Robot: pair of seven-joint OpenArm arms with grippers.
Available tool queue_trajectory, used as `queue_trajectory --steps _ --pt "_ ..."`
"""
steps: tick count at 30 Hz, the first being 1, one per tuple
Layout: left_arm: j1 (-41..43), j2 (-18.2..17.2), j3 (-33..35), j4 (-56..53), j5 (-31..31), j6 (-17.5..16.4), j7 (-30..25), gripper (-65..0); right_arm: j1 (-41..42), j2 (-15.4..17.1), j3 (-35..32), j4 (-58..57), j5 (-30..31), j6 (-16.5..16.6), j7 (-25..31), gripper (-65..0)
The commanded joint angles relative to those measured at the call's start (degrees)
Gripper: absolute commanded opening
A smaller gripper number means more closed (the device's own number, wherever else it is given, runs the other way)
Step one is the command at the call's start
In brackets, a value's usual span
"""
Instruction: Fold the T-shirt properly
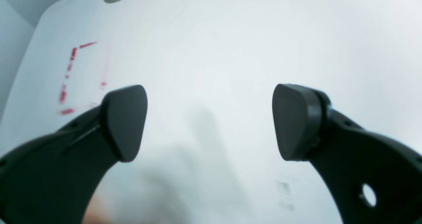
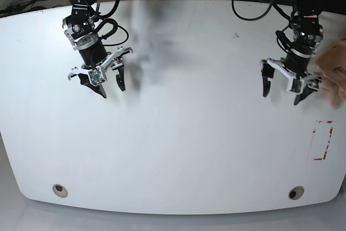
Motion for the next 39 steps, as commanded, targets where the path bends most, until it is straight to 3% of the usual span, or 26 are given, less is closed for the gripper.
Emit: queue_trajectory --steps 1,5,14,18,22,29,34,39 --pt "2.4 3.3 0.8 2.6 2.4 4.4 -5.4 -9.0 -1.7 0.2 1.9 0.1 0.4 -0.1 5.4 -33.9" --pt "8.5 9.7 0.9 5.5 4.6 4.6 -8.2 -9.0 -6.8 0.1 4.8 0.1 2.7 0.0 8.9 -33.9" --pt "27.7 15.2 0.7 13.5 4.4 4.9 -8.6 -9.4 -22.0 5.9 5.4 0.0 19.1 -0.1 12.9 -34.2" --pt "37.9 15.5 0.7 17.1 4.3 4.9 -8.4 -9.6 -28.8 8.6 5.4 0.1 24.5 0.0 13.0 -34.2" --pt "46.9 16.7 0.7 17.5 4.1 4.9 -8.6 -11.1 -36.0 9.2 5.3 0.0 28.4 0.1 13.0 -34.2" --pt "59.2 16.8 0.9 16.0 3.4 4.9 -8.5 -12.9 -48.7 8.9 4.7 -0.6 29.3 0.1 18.4 -34.2" --pt "59.6 16.2 0.2 9.6 -0.5 4.9 -8.3 -12.9 -52.9 9.8 -0.7 -6.4 29.2 0.1 20.5 -34.4" --pt "55.7 16.2 -0.3 -2.4 -1.1 4.9 -8.3 -12.9 -50.2 11.9 -8.1 -19.1 29.2 -0.5 23.8 -34.4"
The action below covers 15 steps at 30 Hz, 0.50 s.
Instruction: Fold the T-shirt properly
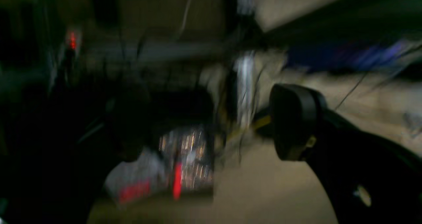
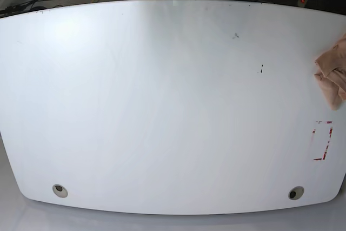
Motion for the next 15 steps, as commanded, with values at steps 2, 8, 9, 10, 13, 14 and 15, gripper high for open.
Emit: queue_trajectory --steps 2,8,9,10,13,14,15 --pt "-5.5 -0.5 -0.4 -10.6 -0.1 0.0 0.0 -12.9 3.3 1.3 -5.0 -10.1 0.3 0.1 3.4 -34.4" --pt "-18.5 -3.6 -0.2 -28.4 -0.1 0.1 2.9 -12.9 14.2 1.3 -10.6 -27.2 0.3 -2.7 4.0 -34.4" --pt "-20.6 -4.0 -0.2 -31.4 -0.1 0.1 2.9 -12.9 16.8 1.4 -11.6 -30.9 0.3 -3.1 4.1 -34.4" --pt "-22.4 -4.4 -0.2 -33.7 -0.1 0.1 2.9 -12.9 18.6 1.4 -12.4 -33.7 0.3 -3.3 4.1 -34.4" --pt "-27.6 -5.1 -0.2 -40.2 -0.1 0.1 2.9 -12.9 25.1 1.4 -14.7 -41.4 0.3 -3.4 4.1 -34.4" --pt "-29.7 -5.1 -0.2 -42.3 -0.1 0.1 2.9 -12.9 26.9 1.4 -15.4 -43.9 0.3 -3.4 4.1 -34.4" --pt "-31.3 -5.2 -0.2 -44.5 -0.1 0.2 2.9 -12.9 28.6 1.4 -16.1 -46.2 0.3 -3.5 4.1 -34.4"
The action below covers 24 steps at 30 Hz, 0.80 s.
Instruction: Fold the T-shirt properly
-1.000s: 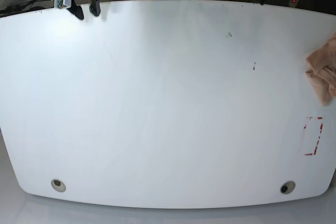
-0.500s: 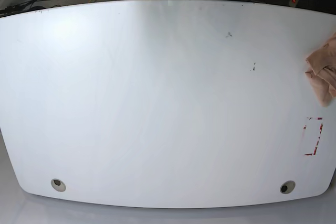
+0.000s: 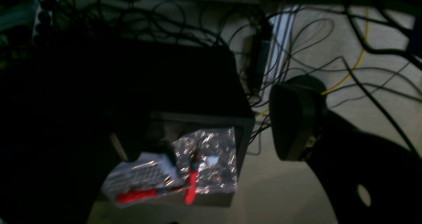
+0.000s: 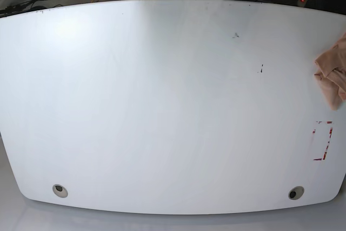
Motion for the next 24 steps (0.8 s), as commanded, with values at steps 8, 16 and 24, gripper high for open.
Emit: queue_trajectory --steps 8,16,24 --pt "-15.3 -2.1 2.7 -22.2 0.1 4.6 -1.0 -12.8 13.1 -0.2 -1.6 -18.1 0.1 0.7 0.1 -34.1" --pt "-26.2 -2.0 8.3 -37.1 0.1 8.9 -4.0 -12.8 22.7 -1.6 -1.6 -28.3 0.1 0.7 0.1 -33.8" --pt "-32.1 -1.4 9.0 -41.8 0.2 8.9 -3.6 -12.8 28.6 -3.0 -1.6 -32.2 0.1 -0.9 -6.4 -33.8"
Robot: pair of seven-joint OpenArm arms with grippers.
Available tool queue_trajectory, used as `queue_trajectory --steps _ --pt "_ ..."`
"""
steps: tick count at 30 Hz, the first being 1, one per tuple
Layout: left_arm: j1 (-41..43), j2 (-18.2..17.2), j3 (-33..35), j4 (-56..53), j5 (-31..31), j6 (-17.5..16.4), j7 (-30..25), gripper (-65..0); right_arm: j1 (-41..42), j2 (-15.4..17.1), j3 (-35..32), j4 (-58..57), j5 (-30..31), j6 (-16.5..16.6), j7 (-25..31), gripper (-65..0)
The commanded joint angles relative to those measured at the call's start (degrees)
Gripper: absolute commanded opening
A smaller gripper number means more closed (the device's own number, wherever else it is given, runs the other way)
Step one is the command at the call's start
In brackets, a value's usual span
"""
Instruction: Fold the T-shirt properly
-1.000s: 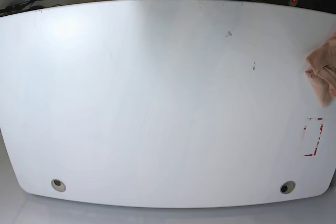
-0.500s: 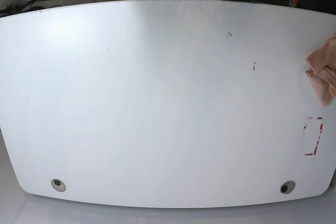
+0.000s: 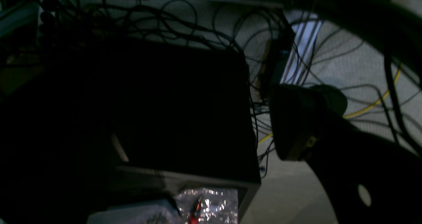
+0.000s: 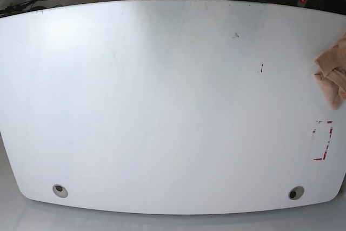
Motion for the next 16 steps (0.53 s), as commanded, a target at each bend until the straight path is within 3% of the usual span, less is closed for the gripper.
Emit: queue_trajectory --steps 1,4,16 --pt "-1.6 0.4 0.1 -1.9 0.0 0.1 0.9 -12.8 0.8 -0.2 0.0 0.0 0.2 -1.6 -2.1 -33.8" --pt "-3.8 0.7 0.1 -4.2 0.0 0.1 1.8 -12.8 1.5 -0.6 0.0 0.0 0.2 -3.0 -2.4 -33.8" --pt "-4.1 0.8 0.1 -4.3 -0.1 0.1 1.5 -12.8 1.5 -0.8 0.0 0.0 0.2 -3.0 -2.5 -33.8"
